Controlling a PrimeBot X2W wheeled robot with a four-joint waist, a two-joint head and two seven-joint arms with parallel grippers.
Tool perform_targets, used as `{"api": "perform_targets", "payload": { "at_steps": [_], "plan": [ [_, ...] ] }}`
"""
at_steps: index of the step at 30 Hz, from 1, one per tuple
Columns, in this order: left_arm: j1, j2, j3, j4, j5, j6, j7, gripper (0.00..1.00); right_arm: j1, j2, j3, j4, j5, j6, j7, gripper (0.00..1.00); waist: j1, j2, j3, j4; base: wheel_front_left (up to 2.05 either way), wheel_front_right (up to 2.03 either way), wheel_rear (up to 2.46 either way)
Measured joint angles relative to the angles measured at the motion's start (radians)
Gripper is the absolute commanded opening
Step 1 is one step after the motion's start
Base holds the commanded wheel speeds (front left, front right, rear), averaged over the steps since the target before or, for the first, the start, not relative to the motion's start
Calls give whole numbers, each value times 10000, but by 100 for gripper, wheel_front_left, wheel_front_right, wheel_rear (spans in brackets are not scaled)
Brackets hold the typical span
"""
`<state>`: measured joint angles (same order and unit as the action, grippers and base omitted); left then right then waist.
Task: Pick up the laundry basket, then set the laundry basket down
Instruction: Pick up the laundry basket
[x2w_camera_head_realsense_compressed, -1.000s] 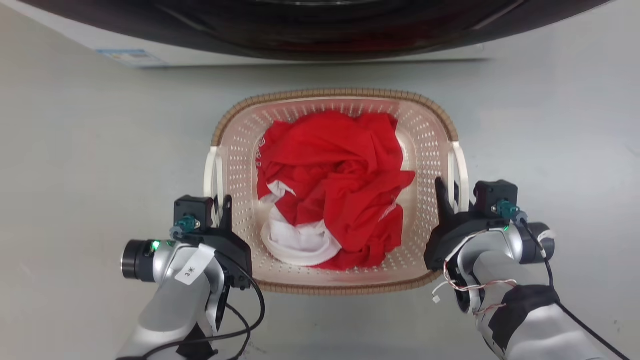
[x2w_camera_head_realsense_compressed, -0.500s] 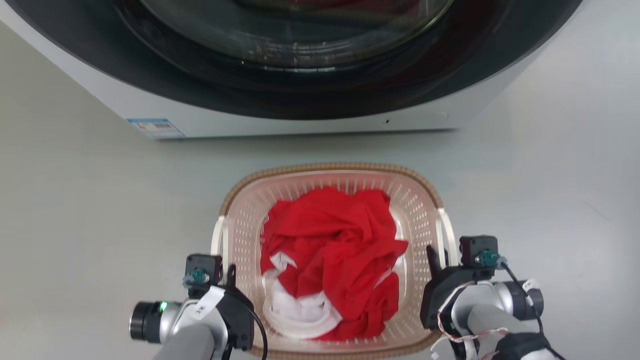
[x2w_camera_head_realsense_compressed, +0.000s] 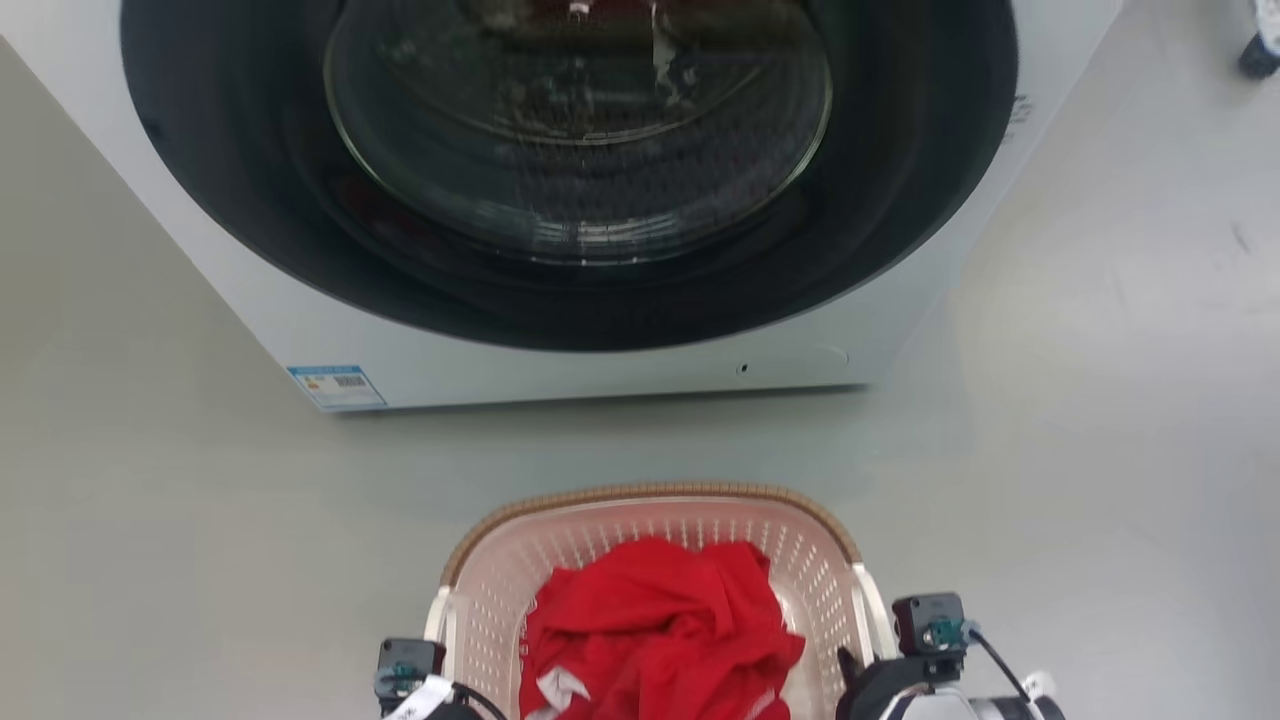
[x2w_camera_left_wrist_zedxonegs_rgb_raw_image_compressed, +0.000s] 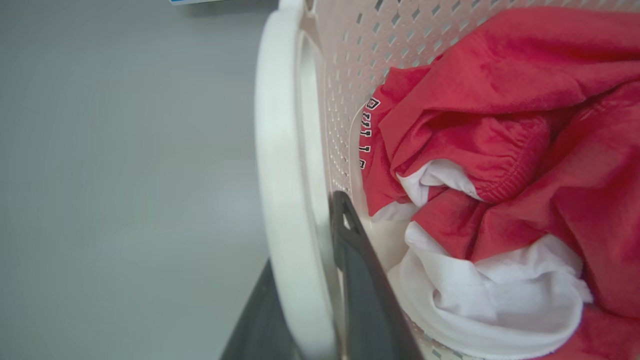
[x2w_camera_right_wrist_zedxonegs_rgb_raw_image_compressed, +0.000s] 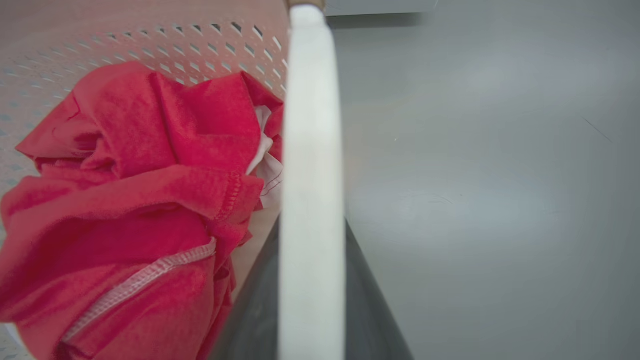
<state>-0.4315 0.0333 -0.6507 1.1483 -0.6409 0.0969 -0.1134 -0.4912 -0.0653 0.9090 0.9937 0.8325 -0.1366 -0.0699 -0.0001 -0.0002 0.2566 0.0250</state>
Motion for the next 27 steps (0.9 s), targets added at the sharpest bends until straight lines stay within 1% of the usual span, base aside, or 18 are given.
{"api": "perform_targets", "payload": {
  "at_steps": [7, 14, 20, 27],
  "plan": [
    [716, 29, -232, 63, -330, 2, 311, 0, 675, -8, 460, -86, 430, -15, 399, 0, 0, 0, -916, -112, 0, 0, 0],
    [974, 50, -380, 125, -445, 2, 560, 0, 969, -25, 784, -169, 748, -50, 698, 0, 0, 0, -1612, -223, 0, 0, 0],
    [1135, 54, -460, 121, -533, 2, 715, 0, 994, -46, 995, -178, 1037, -58, 909, 0, 0, 1, -1984, -314, 0, 0, 0],
    [1156, 61, -614, 115, -621, 10, 867, 0, 1029, -58, 1135, -157, 1256, -58, 999, 0, 2, 1, -2113, -362, 0, 0, 0]
  ]
}}
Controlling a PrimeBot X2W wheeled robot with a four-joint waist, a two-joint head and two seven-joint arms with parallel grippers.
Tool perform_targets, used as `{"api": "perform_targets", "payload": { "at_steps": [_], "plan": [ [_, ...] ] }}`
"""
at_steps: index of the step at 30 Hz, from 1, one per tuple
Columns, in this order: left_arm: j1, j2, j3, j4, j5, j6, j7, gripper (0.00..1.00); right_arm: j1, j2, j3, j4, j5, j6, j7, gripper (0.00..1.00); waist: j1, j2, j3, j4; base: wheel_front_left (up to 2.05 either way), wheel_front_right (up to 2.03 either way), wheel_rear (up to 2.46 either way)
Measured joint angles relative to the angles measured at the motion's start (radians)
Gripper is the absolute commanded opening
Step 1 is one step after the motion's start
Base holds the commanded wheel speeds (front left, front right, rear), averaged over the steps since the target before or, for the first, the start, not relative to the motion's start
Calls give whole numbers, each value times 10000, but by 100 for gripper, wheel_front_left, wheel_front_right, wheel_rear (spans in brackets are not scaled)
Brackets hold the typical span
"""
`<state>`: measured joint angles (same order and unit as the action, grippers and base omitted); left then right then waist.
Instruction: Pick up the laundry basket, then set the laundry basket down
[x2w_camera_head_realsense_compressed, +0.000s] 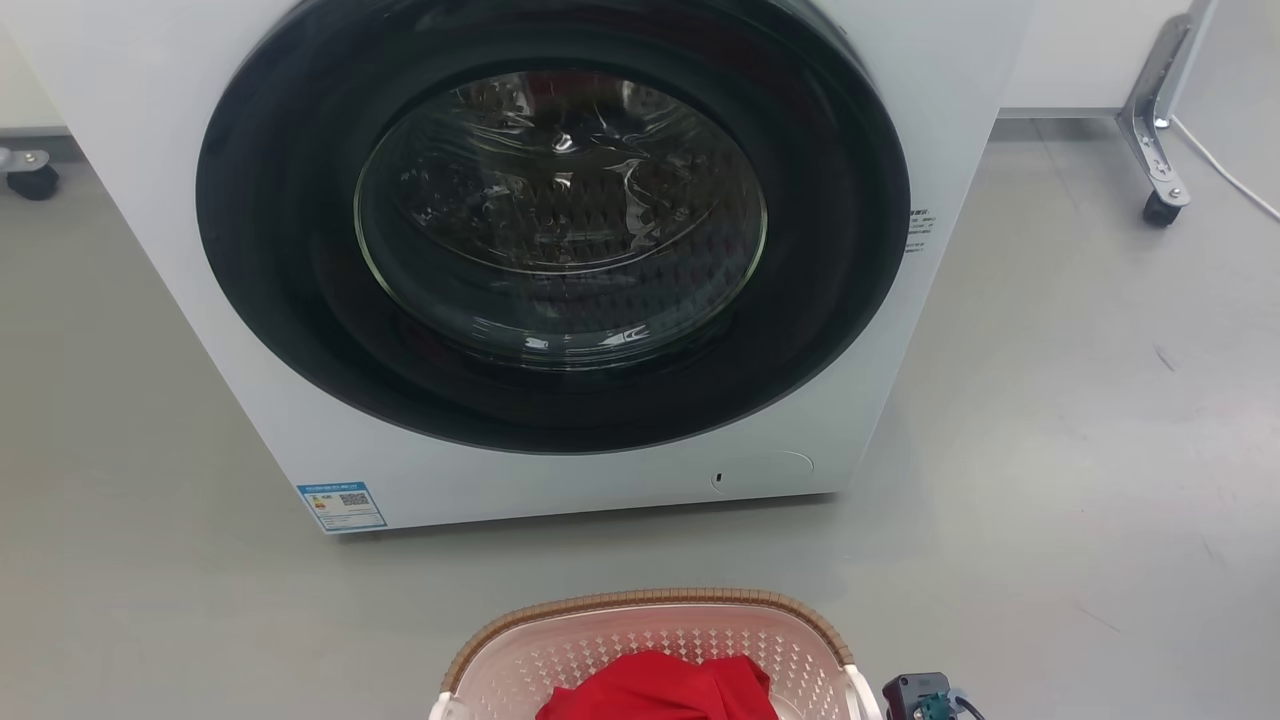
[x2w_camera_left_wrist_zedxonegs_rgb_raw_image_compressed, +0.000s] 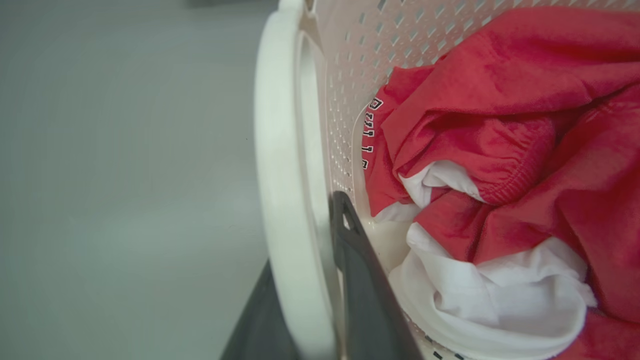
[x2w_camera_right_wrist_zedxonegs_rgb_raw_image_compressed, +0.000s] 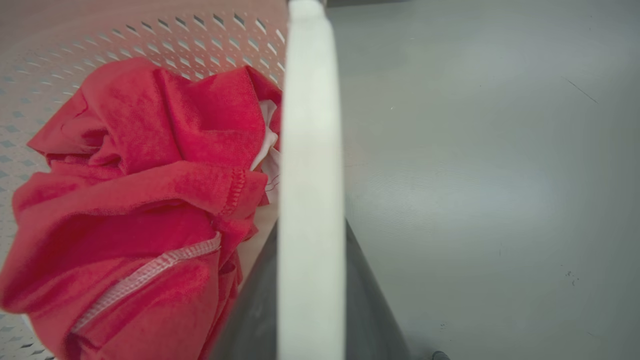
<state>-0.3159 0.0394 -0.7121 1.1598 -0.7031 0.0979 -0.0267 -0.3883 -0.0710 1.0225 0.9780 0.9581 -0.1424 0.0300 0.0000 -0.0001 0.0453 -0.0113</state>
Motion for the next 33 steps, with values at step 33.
{"api": "perform_targets", "payload": {
  "at_steps": [33],
  "plan": [
    [93, -12, -194, 268, -324, -13, -15, 0, -31, 12, 660, 190, 713, 0, -121, 0, 0, 1, -76, 90, 0, 0, 0]
  ]
}}
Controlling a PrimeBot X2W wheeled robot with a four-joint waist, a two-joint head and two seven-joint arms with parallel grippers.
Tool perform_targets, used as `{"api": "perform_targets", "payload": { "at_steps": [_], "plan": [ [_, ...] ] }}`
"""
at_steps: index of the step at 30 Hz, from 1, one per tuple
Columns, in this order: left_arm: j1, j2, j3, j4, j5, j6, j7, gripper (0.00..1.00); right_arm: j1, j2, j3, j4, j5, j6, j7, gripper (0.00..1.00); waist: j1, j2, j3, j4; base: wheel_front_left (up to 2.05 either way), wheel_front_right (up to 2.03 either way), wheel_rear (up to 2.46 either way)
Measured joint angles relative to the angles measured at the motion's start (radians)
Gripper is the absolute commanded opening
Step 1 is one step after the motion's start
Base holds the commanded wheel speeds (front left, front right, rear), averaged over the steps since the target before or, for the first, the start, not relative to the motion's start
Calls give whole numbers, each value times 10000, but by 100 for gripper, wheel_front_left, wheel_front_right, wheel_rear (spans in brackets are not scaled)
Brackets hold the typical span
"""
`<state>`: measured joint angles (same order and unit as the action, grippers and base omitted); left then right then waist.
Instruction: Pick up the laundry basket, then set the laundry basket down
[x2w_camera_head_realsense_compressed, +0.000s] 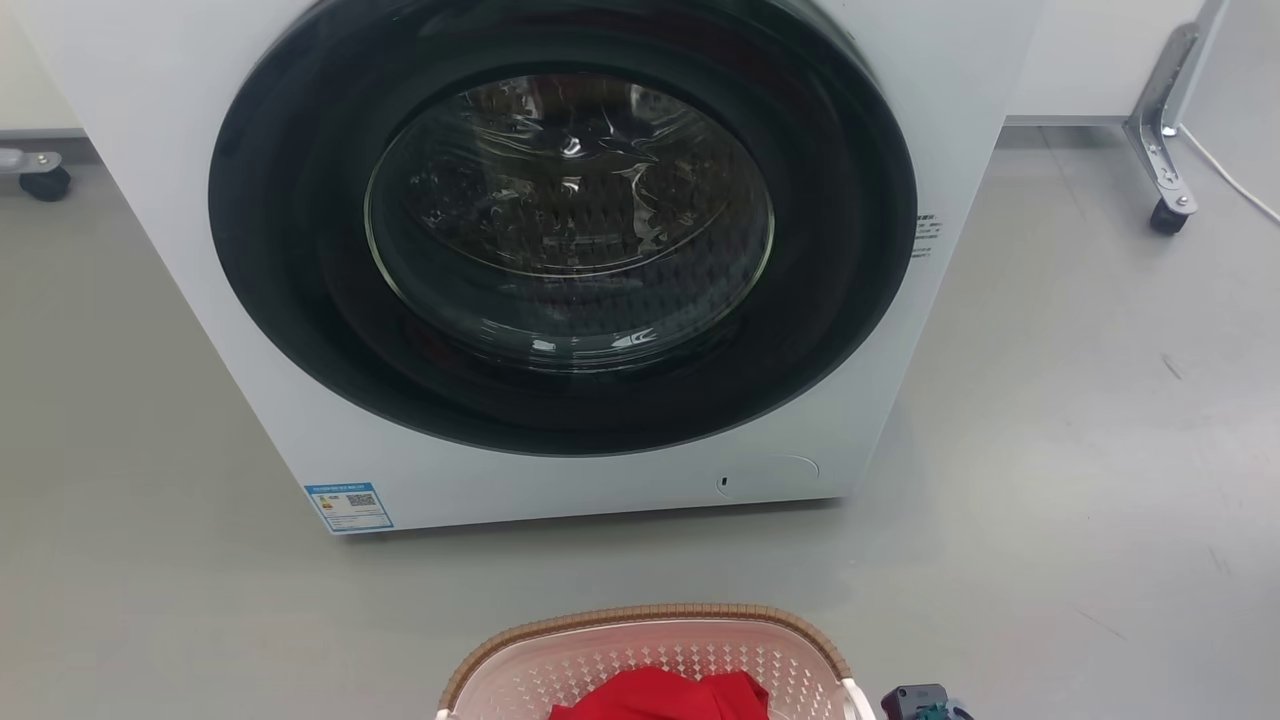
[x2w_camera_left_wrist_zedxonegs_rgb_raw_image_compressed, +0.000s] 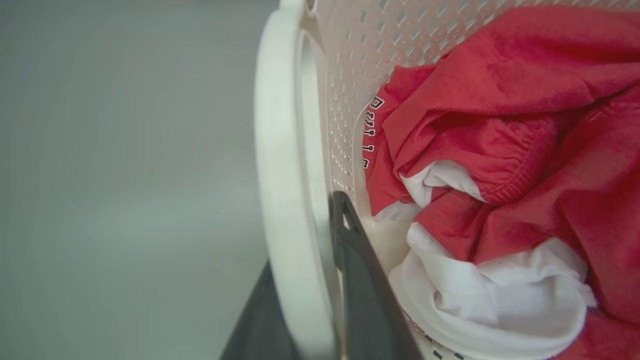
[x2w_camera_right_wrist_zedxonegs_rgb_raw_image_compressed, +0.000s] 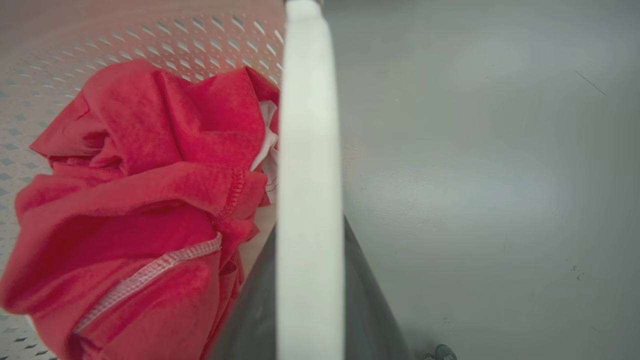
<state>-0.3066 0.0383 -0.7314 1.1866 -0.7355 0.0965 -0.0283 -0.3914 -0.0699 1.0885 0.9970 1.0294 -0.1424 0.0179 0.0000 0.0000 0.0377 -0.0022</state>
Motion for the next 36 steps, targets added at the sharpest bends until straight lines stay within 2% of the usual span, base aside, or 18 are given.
{"api": "perform_targets", "payload": {
  "at_steps": [36],
  "plan": [
    [-130, 10, -301, 10, -201, 4, -102, 0, -111, -10, 554, 88, 608, 0, -213, 0, 0, 0, 243, 99, 0, 0, 0]
  ]
}}
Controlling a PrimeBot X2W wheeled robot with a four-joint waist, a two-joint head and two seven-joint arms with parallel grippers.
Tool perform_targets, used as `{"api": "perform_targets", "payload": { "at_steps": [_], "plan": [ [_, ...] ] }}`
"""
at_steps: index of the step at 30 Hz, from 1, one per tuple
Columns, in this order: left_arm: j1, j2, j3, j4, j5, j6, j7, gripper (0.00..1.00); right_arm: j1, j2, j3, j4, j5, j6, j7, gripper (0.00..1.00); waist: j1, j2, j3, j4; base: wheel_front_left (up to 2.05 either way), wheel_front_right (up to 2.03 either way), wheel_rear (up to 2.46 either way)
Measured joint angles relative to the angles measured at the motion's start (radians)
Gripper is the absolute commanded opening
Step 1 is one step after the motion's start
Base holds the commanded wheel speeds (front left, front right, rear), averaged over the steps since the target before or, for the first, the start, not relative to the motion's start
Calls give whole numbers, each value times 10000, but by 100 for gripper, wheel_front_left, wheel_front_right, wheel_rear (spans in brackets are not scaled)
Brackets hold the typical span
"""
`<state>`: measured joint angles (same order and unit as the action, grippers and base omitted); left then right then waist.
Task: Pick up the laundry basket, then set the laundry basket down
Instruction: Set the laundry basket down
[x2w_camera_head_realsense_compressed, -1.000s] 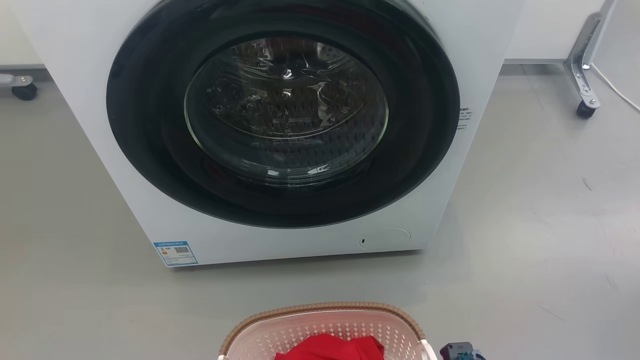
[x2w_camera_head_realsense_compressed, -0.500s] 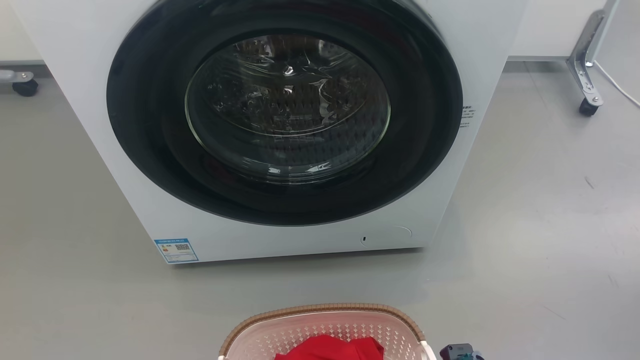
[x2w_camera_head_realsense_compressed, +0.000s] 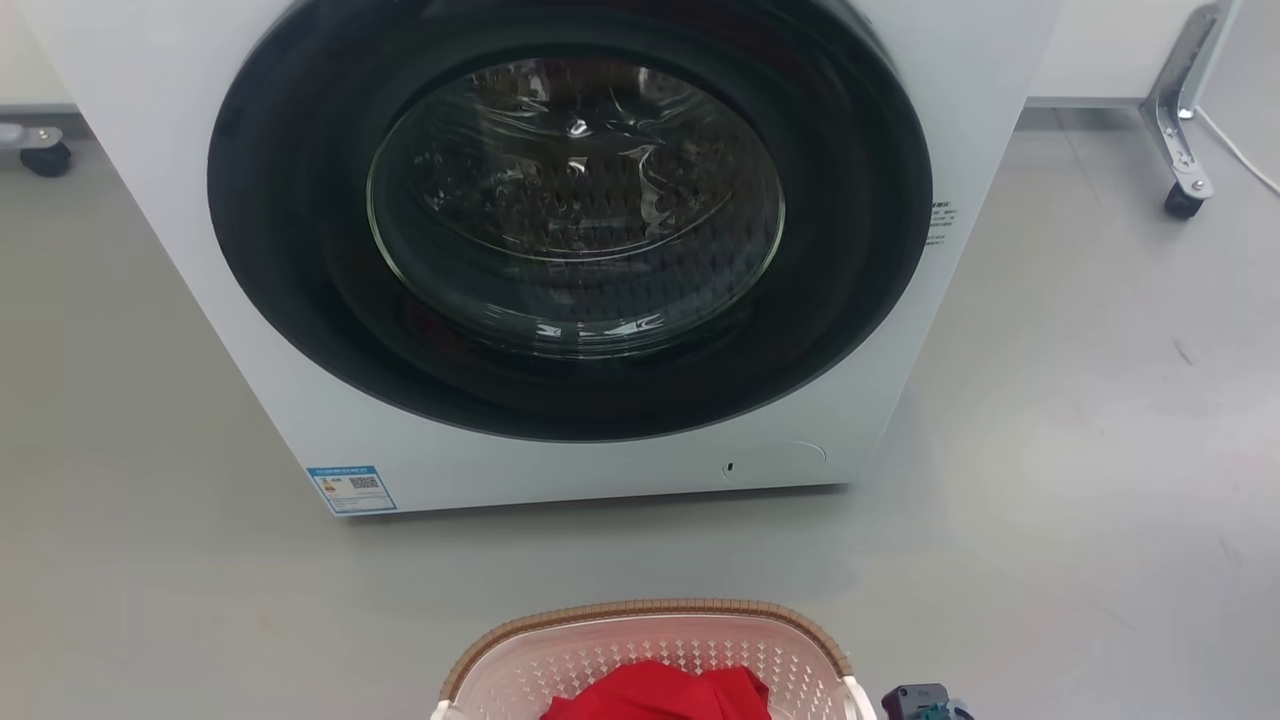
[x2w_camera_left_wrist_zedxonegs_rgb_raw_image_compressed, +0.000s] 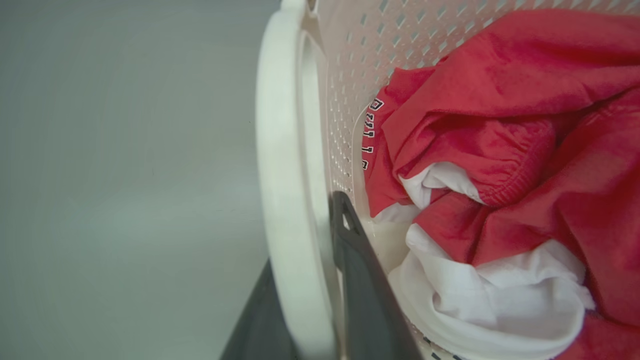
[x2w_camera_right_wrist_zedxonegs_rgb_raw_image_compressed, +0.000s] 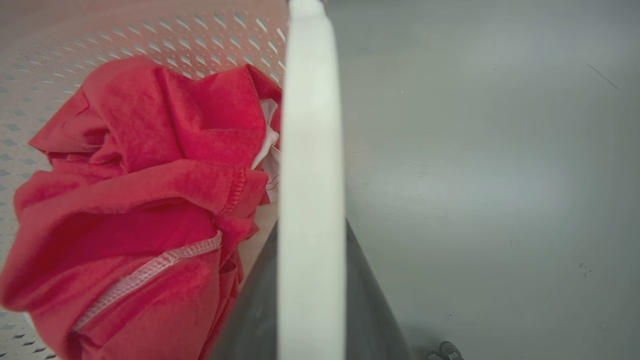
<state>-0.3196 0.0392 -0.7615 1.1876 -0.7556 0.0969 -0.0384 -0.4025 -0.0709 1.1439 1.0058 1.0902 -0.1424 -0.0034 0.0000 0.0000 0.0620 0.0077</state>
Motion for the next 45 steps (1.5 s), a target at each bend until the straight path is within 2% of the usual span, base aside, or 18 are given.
{"api": "perform_targets", "payload": {
  "at_steps": [7, 20, 26, 45],
  "plan": [
    [-322, 6, 13, -33, -4, 44, -75, 0, -475, -2, 173, 104, -23, 0, -84, 0, 0, 0, 376, 16, 0, 0, 0],
    [-2128, 82, 136, -117, 4, 102, -178, 0, -2393, 0, -123, 349, -84, 2, -339, 0, 1, 1, 1570, 83, 0, 0, 0],
    [-3026, 165, 159, -232, 102, 146, -341, 0, -3395, 0, -217, 508, -188, 4, -550, 0, 2, 1, 2521, 163, 0, 0, 0],
    [-4630, 98, 180, -234, 236, 174, -525, 0, -5171, 48, -341, 1350, -598, 31, -1110, 0, 2, 2, 5298, 518, 0, 0, 0]
  ]
}}
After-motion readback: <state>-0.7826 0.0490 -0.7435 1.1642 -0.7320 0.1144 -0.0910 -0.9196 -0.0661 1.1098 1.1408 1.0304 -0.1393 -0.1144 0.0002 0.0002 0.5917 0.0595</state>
